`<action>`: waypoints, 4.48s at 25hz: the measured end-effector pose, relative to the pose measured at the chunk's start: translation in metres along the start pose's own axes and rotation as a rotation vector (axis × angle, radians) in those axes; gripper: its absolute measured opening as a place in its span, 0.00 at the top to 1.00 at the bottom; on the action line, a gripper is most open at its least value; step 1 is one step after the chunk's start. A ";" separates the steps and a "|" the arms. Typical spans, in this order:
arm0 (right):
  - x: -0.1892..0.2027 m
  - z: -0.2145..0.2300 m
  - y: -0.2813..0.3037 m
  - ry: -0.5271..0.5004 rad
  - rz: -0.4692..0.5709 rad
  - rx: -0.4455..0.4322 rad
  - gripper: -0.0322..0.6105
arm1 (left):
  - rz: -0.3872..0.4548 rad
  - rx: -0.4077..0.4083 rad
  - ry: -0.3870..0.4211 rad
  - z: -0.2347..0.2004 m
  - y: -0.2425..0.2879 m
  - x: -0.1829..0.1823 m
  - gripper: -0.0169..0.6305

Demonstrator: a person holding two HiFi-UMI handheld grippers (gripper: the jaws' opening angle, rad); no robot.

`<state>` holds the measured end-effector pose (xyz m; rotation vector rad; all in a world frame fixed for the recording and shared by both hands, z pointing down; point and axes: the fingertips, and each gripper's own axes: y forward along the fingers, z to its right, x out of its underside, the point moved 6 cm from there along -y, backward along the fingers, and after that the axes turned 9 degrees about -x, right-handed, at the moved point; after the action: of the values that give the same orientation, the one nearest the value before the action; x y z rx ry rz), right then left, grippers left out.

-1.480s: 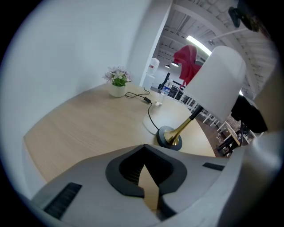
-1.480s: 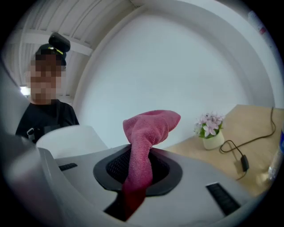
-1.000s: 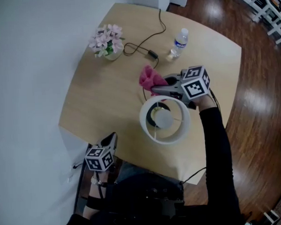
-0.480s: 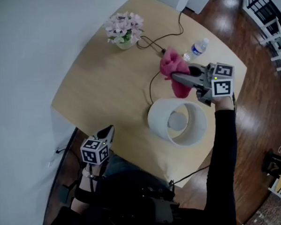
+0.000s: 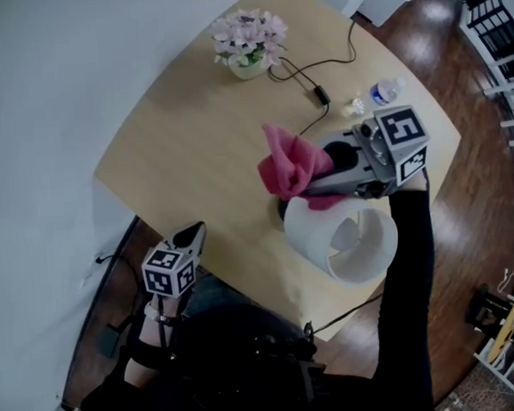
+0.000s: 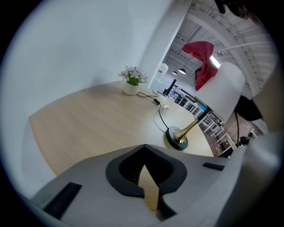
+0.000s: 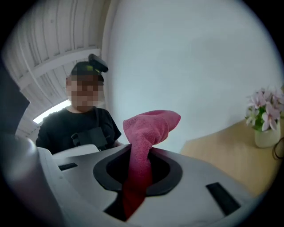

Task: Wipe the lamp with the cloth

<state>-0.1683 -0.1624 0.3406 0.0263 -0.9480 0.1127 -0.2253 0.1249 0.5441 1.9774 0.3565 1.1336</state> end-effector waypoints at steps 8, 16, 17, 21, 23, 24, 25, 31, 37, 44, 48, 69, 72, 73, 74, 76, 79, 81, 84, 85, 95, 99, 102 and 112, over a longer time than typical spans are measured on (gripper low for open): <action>0.069 0.061 -0.008 0.217 -0.128 0.116 0.84 | -0.009 -0.034 -0.036 -0.019 0.001 0.004 0.97; 0.111 0.102 -0.027 0.292 -0.267 0.317 0.84 | -0.018 -0.037 -0.035 -0.020 0.001 0.004 0.97; 0.119 0.107 -0.033 0.311 -0.283 0.365 0.84 | -0.018 -0.036 -0.030 -0.020 0.001 0.003 0.97; 0.124 0.101 -0.071 0.315 -0.228 0.601 0.84 | -0.008 -0.021 0.003 -0.015 0.002 -0.002 0.97; 0.113 0.079 -0.089 0.279 -0.174 0.685 0.84 | 0.000 -0.004 0.025 -0.012 0.003 -0.006 0.97; 0.105 0.064 -0.096 0.254 -0.152 0.722 0.84 | 0.005 0.007 0.038 -0.009 0.004 -0.009 0.97; 0.097 0.049 -0.103 0.228 -0.135 0.762 0.84 | 0.009 0.018 0.052 -0.006 0.005 -0.012 0.97; 0.050 -0.072 -0.110 0.075 -0.071 0.994 0.84 | 0.044 0.107 0.145 0.025 0.004 -0.031 0.97; -0.002 -0.174 -0.055 -0.093 -0.170 1.129 0.84 | 0.072 0.200 0.251 0.056 0.000 -0.045 0.97; -0.030 -0.155 0.015 -0.098 -0.472 1.168 0.84 | 0.095 0.284 0.332 0.078 -0.013 -0.054 0.97; -0.032 -0.137 0.049 -0.091 -0.621 1.114 0.84 | 0.100 0.314 0.335 0.078 -0.019 -0.051 0.97; 0.002 -0.175 0.000 -0.036 -0.613 1.368 0.84 | 0.081 0.327 0.387 0.088 -0.025 -0.040 0.97; -0.018 -0.150 0.006 -0.095 -0.632 1.347 0.84 | 0.093 0.296 0.374 0.084 -0.031 -0.041 0.97; -0.024 -0.144 0.011 -0.118 -0.643 1.327 0.84 | 0.098 0.286 0.366 0.083 -0.034 -0.041 0.97; -0.030 -0.138 0.019 -0.143 -0.657 1.303 0.84 | 0.102 0.278 0.358 0.083 -0.037 -0.041 0.97; -0.037 -0.131 0.038 -0.192 -0.703 1.241 0.84 | 0.104 0.260 0.347 0.084 -0.041 -0.038 0.97; -0.038 -0.138 0.080 -0.295 -0.760 1.096 0.84 | 0.102 0.229 0.336 0.086 -0.045 -0.032 0.97; -0.030 -0.153 0.098 -0.335 -0.799 1.042 0.84 | 0.098 0.210 0.332 0.088 -0.046 -0.029 0.97; -0.008 -0.182 0.109 -0.356 -0.821 1.030 0.84 | 0.083 0.184 0.348 0.094 -0.040 -0.025 0.97; 0.000 -0.191 0.109 -0.356 -0.812 1.037 0.84 | 0.075 0.177 0.360 0.097 -0.037 -0.024 0.97; 0.167 -0.207 0.049 0.045 -0.377 1.365 0.84 | 0.051 0.243 0.469 0.136 -0.022 -0.031 0.97; 0.237 -0.172 0.053 0.276 0.034 1.530 0.84 | 0.045 0.295 0.491 0.132 -0.019 -0.039 0.97; 0.279 -0.141 0.084 0.443 0.332 1.557 0.84 | 0.115 0.372 0.486 0.132 -0.035 -0.070 0.97; 0.281 -0.083 0.146 0.627 0.854 1.650 0.84 | 0.098 0.544 0.533 0.087 -0.032 -0.108 0.97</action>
<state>0.0453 0.0124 0.5163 1.0448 0.0357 1.5700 -0.2099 0.0379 0.4328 2.1280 0.9350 1.7706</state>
